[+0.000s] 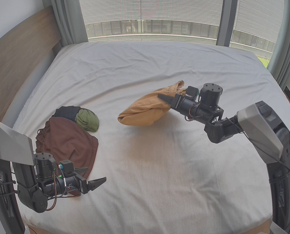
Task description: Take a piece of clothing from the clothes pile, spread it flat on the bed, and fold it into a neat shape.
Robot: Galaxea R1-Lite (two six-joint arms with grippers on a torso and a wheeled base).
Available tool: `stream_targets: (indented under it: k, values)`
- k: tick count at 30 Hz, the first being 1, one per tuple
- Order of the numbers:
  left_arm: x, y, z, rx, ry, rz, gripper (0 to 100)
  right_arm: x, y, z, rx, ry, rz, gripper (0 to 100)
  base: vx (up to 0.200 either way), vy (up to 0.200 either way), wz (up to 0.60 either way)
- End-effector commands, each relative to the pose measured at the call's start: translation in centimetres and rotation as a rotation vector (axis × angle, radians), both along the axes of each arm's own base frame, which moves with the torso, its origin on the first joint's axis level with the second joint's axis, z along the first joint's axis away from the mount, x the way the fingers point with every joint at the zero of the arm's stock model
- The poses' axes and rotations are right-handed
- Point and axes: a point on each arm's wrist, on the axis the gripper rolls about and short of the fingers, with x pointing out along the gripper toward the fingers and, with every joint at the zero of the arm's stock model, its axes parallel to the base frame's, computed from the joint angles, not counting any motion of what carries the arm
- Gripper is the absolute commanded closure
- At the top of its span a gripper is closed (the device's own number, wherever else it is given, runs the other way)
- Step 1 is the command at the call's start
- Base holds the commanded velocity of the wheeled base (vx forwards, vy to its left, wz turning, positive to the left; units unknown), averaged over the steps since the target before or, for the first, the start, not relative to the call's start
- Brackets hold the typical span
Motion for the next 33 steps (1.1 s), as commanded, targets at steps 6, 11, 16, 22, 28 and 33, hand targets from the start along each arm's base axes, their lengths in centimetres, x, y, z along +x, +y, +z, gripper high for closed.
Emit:
stream_targets:
  k: [6,11,16,22,28,33]
  values:
    - [0.0,0.1,-0.1,-0.001,0.003,-0.001,0,0.4,-1.7,-12.9,-0.151,0.103,-0.059,100,0.000,0.000,0.00]
    - [-0.1,0.1,-0.1,0.000,0.004,-0.001,0,-1.2,-2.8,-13.9,-0.155,0.118,-0.069,100,0.000,0.000,0.00]
    - [0.0,0.0,-0.1,0.000,0.002,-0.003,0,-2.2,-3.4,-15.0,-0.155,0.118,-0.078,100,0.000,0.000,0.00]
    - [0.0,0.0,-0.1,-0.001,0.003,-0.002,0,-2.2,-3.3,-15.7,-0.152,0.102,-0.103,100,0.000,0.000,0.00]
    - [0.0,0.1,0.0,-0.002,0.000,-0.001,0,-2.1,-3.2,-15.6,-0.150,0.095,-0.108,100,0.000,0.000,0.00]
    - [0.0,0.1,0.0,-0.001,-0.003,-0.001,0,-2.0,-3.5,-15.0,-0.145,0.074,-0.151,0,0.000,0.000,0.00]
